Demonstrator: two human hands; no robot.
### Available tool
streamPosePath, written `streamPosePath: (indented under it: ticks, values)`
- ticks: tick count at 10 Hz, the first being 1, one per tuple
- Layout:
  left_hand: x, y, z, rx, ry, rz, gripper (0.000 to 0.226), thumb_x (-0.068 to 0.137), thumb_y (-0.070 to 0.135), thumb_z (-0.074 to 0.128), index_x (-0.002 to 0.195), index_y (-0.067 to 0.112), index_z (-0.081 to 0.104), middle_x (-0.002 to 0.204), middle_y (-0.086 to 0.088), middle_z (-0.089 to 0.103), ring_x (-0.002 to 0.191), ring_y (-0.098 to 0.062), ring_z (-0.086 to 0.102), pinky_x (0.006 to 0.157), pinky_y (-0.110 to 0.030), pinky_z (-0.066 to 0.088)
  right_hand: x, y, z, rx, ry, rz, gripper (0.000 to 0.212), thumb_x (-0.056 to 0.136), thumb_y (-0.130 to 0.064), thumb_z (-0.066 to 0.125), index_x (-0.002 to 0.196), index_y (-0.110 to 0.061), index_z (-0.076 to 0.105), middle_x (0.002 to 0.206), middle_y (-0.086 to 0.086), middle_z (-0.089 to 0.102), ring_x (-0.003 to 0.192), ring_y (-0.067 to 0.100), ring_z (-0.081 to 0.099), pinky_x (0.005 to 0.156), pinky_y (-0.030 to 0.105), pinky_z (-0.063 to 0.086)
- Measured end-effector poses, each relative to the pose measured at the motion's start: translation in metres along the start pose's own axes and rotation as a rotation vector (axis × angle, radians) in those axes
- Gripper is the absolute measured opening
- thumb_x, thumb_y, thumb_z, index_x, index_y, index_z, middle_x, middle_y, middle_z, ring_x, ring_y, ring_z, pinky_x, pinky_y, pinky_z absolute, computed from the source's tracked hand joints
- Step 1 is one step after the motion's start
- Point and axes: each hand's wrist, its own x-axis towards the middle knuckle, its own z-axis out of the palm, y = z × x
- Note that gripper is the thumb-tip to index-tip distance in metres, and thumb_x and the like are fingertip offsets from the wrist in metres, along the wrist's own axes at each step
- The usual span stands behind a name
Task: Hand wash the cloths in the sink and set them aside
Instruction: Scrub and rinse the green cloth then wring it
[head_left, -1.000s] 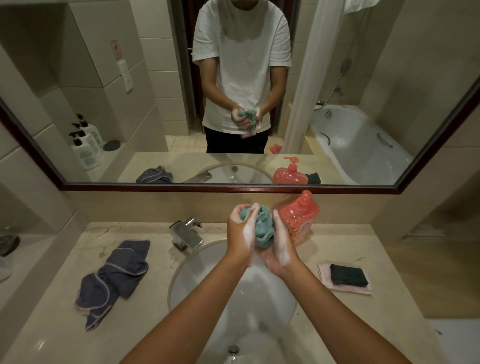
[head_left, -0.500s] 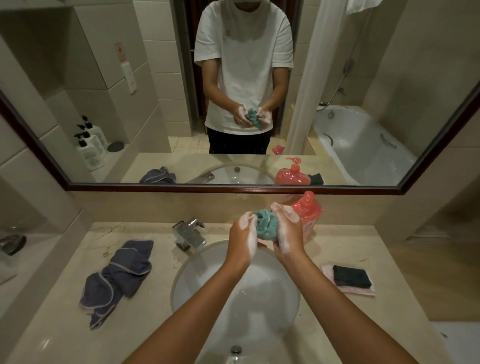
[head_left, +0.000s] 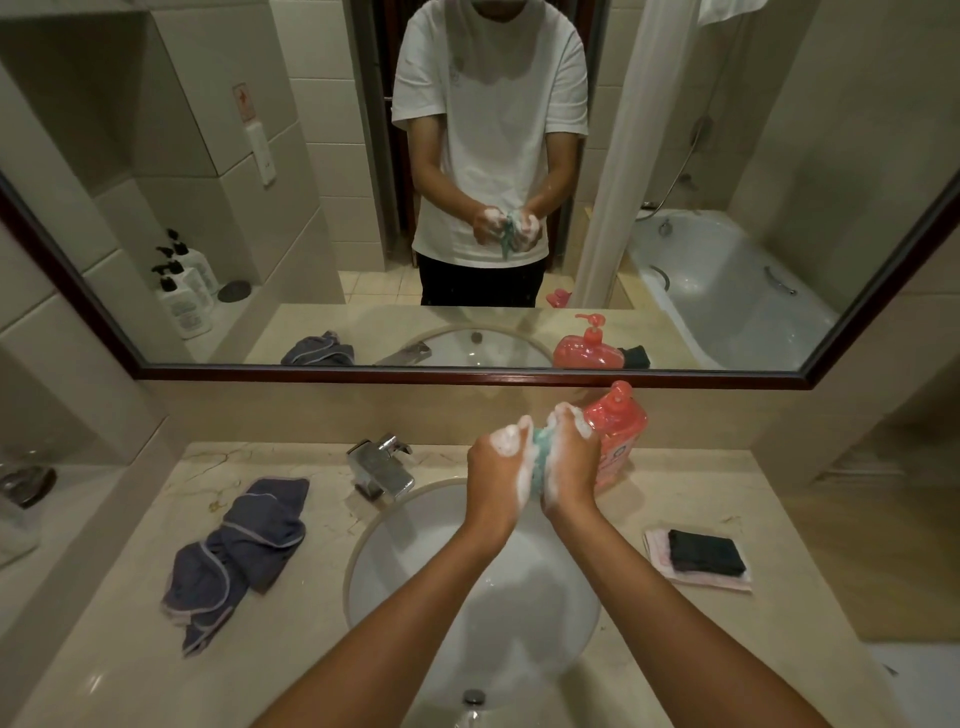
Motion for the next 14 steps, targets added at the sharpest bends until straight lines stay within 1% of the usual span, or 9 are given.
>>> streamPosePath:
  ticks: [3, 4, 7, 8, 9, 11, 12, 13, 14]
  values:
    - [0.011, 0.005, -0.003, 0.003, -0.021, 0.029, 0.047, 0.105, 0.021, 0.052, 0.058, 0.022, 0.047, 0.048, 0.011, 0.046, 0.047, 0.003, 0.04, 0.053, -0.024, 0.037, -0.013, -0.005, 0.004, -0.133, -0.076, -0.085, 0.037, 0.104, -0.011, 0.044, 0.068, -0.021, 0.05, 0.058, -0.006, 0.054, 0.053, 0.005, 0.055, 0.053, 0.017, 0.044]
    - [0.009, 0.009, -0.002, 0.112, -0.049, 0.106, 0.043, 0.105, 0.021, 0.05, 0.062, 0.024, 0.049, 0.05, 0.011, 0.047, 0.044, 0.004, 0.046, 0.049, -0.014, 0.035, -0.013, -0.013, -0.001, -0.103, -0.125, -0.002, 0.024, 0.106, -0.027, 0.047, 0.082, -0.032, 0.047, 0.081, -0.011, 0.052, 0.064, -0.006, 0.06, 0.058, 0.014, 0.047]
    - [0.006, 0.005, -0.002, 0.075, -0.102, 0.102, 0.032, 0.105, 0.022, 0.049, 0.076, 0.016, 0.061, 0.058, 0.009, 0.056, 0.051, 0.007, 0.051, 0.057, -0.018, 0.042, -0.011, -0.014, 0.001, 0.016, -0.138, 0.123, 0.015, 0.106, -0.033, 0.047, 0.092, -0.029, 0.05, 0.093, -0.004, 0.059, 0.081, 0.012, 0.06, 0.073, 0.034, 0.05]
    - [0.004, -0.004, -0.006, 0.133, -0.144, 0.108, 0.034, 0.103, 0.031, 0.045, 0.1, 0.011, 0.073, 0.083, -0.013, 0.073, 0.076, -0.015, 0.07, 0.072, -0.034, 0.056, -0.01, -0.009, 0.001, 0.017, -0.202, 0.15, 0.024, 0.106, -0.035, 0.046, 0.09, -0.023, 0.06, 0.087, -0.001, 0.064, 0.078, 0.014, 0.063, 0.07, 0.03, 0.05]
    - [0.01, -0.004, -0.013, 0.326, -0.072, 0.12, 0.036, 0.105, 0.03, 0.042, 0.121, 0.013, 0.07, 0.1, -0.013, 0.075, 0.093, -0.026, 0.071, 0.084, -0.039, 0.055, -0.009, 0.0, 0.003, 0.049, -0.348, 0.218, 0.043, 0.104, -0.042, 0.044, 0.078, -0.022, 0.071, 0.079, -0.001, 0.07, 0.076, 0.012, 0.069, 0.069, 0.024, 0.054]
    - [0.014, -0.016, -0.025, 0.491, -0.027, 0.059, 0.034, 0.107, 0.023, 0.038, 0.129, 0.011, 0.06, 0.127, -0.01, 0.066, 0.117, -0.03, 0.06, 0.093, -0.034, 0.041, -0.011, 0.016, 0.0, 0.069, -0.447, 0.389, 0.02, 0.103, -0.029, 0.053, 0.098, -0.016, 0.068, 0.096, 0.005, 0.068, 0.092, 0.017, 0.066, 0.08, 0.029, 0.054]
    - [0.02, -0.023, -0.029, 0.401, -0.056, -0.031, 0.027, 0.107, 0.022, 0.039, 0.116, 0.006, 0.059, 0.115, -0.014, 0.065, 0.108, -0.031, 0.06, 0.089, -0.035, 0.044, -0.012, 0.026, -0.004, 0.052, -0.447, 0.261, 0.044, 0.104, -0.012, 0.048, 0.075, -0.021, 0.079, 0.077, -0.005, 0.072, 0.081, 0.012, 0.067, 0.072, 0.023, 0.057]
    - [0.019, -0.025, -0.031, 0.13, -0.065, -0.167, 0.024, 0.108, 0.025, 0.039, 0.11, 0.01, 0.059, 0.1, -0.012, 0.065, 0.084, -0.024, 0.063, 0.071, -0.034, 0.053, -0.01, 0.021, -0.007, 0.013, -0.391, 0.113, 0.019, 0.099, -0.005, 0.056, 0.098, -0.013, 0.073, 0.093, 0.009, 0.071, 0.09, 0.023, 0.068, 0.081, 0.037, 0.055]
    - [0.012, -0.022, -0.036, -0.311, -0.114, -0.398, 0.028, 0.108, 0.039, 0.039, 0.119, 0.023, 0.059, 0.099, -0.009, 0.067, 0.065, -0.016, 0.062, 0.05, -0.026, 0.05, 0.0, 0.02, -0.015, 0.012, -0.362, 0.017, 0.022, 0.093, 0.001, 0.064, 0.111, -0.012, 0.063, 0.113, 0.013, 0.065, 0.102, 0.028, 0.066, 0.08, 0.037, 0.057]
